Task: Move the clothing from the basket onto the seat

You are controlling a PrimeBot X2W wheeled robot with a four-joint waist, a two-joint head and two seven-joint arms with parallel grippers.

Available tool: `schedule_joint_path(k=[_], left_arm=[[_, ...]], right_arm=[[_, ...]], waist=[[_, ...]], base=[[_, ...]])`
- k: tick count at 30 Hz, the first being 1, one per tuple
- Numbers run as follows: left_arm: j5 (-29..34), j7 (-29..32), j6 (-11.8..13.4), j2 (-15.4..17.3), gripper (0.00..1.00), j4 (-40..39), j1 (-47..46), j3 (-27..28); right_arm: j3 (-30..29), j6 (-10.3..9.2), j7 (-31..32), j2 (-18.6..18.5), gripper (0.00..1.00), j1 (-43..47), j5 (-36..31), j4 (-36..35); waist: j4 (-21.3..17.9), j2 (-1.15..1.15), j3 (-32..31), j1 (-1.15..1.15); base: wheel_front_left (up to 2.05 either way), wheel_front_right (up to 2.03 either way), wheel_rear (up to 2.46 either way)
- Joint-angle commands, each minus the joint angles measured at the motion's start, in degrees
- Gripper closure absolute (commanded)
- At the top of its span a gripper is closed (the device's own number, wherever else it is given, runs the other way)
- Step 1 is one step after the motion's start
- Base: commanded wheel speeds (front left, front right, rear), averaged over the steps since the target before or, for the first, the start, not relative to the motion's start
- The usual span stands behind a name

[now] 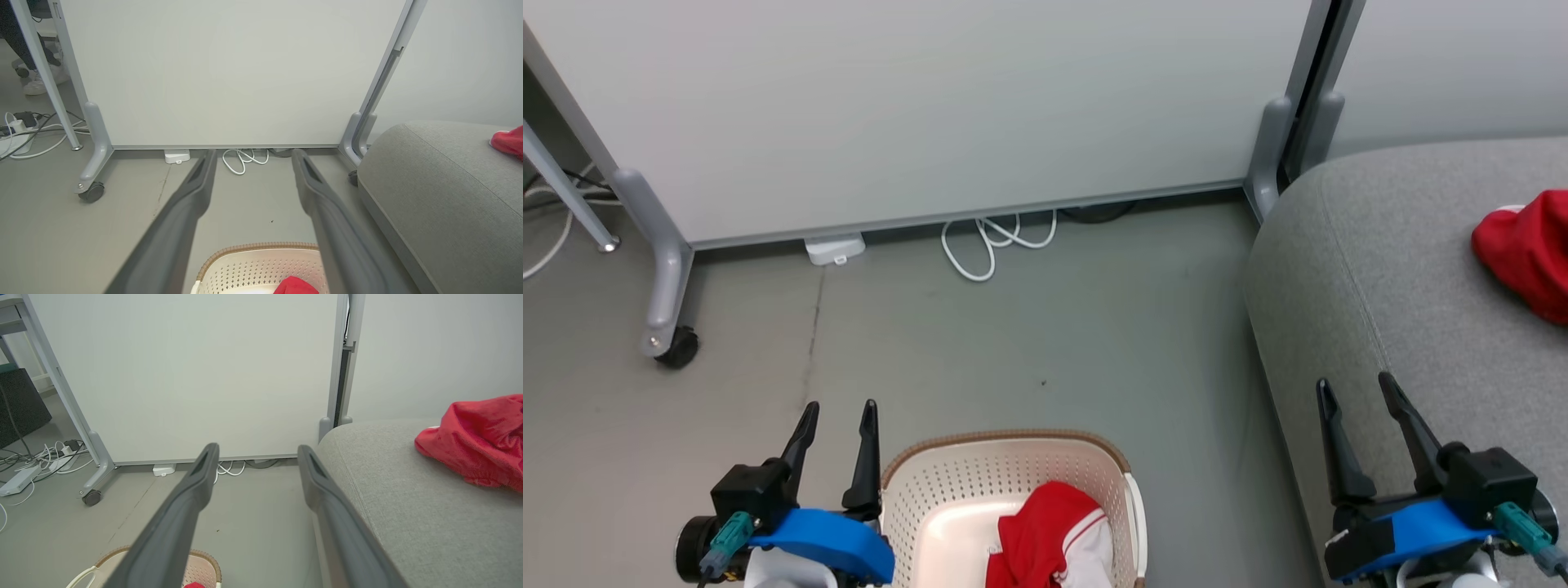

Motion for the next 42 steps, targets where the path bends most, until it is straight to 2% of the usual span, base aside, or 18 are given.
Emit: schedule_joint_path(k=[1, 6, 11, 20, 28, 35, 42], left_arm=[[0.06, -0.17, -0.11, 0.15, 0.00, 0.28, -1.04, -0.38], [0.21, -0.17, -0.11, 0.44, 0.00, 2.65, -4.26, -2.53], [-0.22, -0.17, -0.12, 1.46, 0.00, 8.37, -10.04, -6.98], [-5.21, 1.47, -0.11, 3.04, 0.00, 22.15, -20.75, -16.71], [-12.07, 7.00, -0.10, 4.73, 0.00, 30.45, -27.84, -22.77], [-15.73, 10.64, -0.10, 7.17, 0.00, 33.85, -31.45, -24.62], [-17.69, 12.97, 0.03, 8.84, 0.00, 37.03, -35.00, -24.18]], right_arm=[[0.15, 0.03, 0.04, 0.00, 0.00, -1.04, 0.36, -0.47], [1.15, 0.03, -0.07, 0.01, 0.00, -4.05, 0.26, -1.78], [2.94, 0.03, -0.53, 0.02, 0.00, -7.66, 0.54, -2.99], [5.90, 0.03, -2.59, 0.03, 0.00, -13.95, 1.22, -2.59], [8.78, 0.03, -3.85, 0.04, 0.00, -17.62, 3.39, -3.37], [12.18, 0.03, -3.97, 0.05, 0.00, -19.40, 7.70, -5.51], [14.14, 0.03, -3.98, 0.04, 0.00, -20.24, 10.23, -7.45]], waist=[[-0.54, 0.00, 1.61, 0.00], [-2.77, 0.00, 8.25, 0.00], [-5.64, 0.00, 16.74, 0.00], [-11.27, 0.00, 29.61, 0.00], [-15.72, 0.00, 39.22, 0.00], [-19.68, 0.00, 44.79, 0.00], [-21.71, 0.00, 48.99, 0.00]], base=[[0.00, 0.00, 0.00], [0.00, 0.00, 0.00], [0.00, 0.00, 0.00], [0.00, 0.00, 0.00], [0.00, 0.00, 0.00], [0.00, 0.00, 0.00], [0.00, 0.00, 0.00]])
